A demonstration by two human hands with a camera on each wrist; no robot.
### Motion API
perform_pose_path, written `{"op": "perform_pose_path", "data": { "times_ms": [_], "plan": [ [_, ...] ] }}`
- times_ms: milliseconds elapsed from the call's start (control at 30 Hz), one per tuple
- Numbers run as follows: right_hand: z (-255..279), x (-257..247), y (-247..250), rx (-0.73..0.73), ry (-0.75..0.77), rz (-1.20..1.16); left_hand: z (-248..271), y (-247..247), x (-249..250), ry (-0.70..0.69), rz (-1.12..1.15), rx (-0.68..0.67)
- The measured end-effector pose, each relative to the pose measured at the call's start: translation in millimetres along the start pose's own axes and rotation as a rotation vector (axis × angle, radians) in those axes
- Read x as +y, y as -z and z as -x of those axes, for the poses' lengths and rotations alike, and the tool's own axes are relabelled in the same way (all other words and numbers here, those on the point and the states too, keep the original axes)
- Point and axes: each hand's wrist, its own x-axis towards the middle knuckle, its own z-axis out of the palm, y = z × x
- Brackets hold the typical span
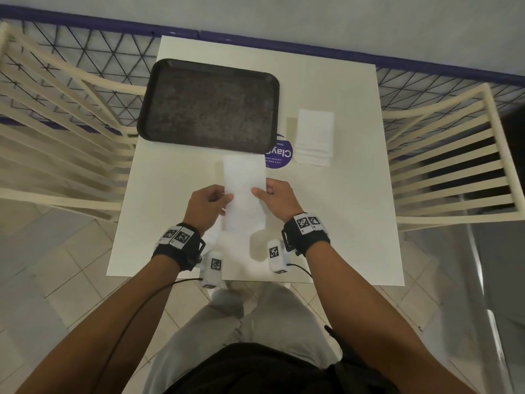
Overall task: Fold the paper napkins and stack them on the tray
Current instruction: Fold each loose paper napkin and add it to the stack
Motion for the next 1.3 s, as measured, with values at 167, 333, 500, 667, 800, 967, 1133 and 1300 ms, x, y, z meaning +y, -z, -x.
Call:
{"op": "perform_pose_path", "data": {
  "times_ms": [167,333,500,667,800,967,1133,1300],
  "plan": [
    [5,1,-2,-0.047,-0.007,-0.078,1,6,0,0.027,0.134,0.046],
    [6,-3,-2,-0.026,-0.007,-0.15,3,10,-3,0.094,0.296,0.063],
    [8,-5,-6,-0.056,0.001,-0.198,6,10,2,0.076,0.369,0.057],
    [10,-12,-6,-0.034,-0.118,-0.34,5,12,1,0.103,0.359,0.051],
    [8,-11,-5,-0.021,-0.101,-0.308,5,10,3,0.123,0.375,0.046],
    [8,-8,-4,-0.009,0.003,-0.195,3,11,-1,0.089,0.368,0.033],
    [8,-8,-5,-0.008,0.027,-0.176,-3,13,-11,0.053,0.223,0.086],
    [5,-12,-10,-0.003,0.054,-0.063,-3,13,-8,0.017,0.049,0.109]
  ]
}}
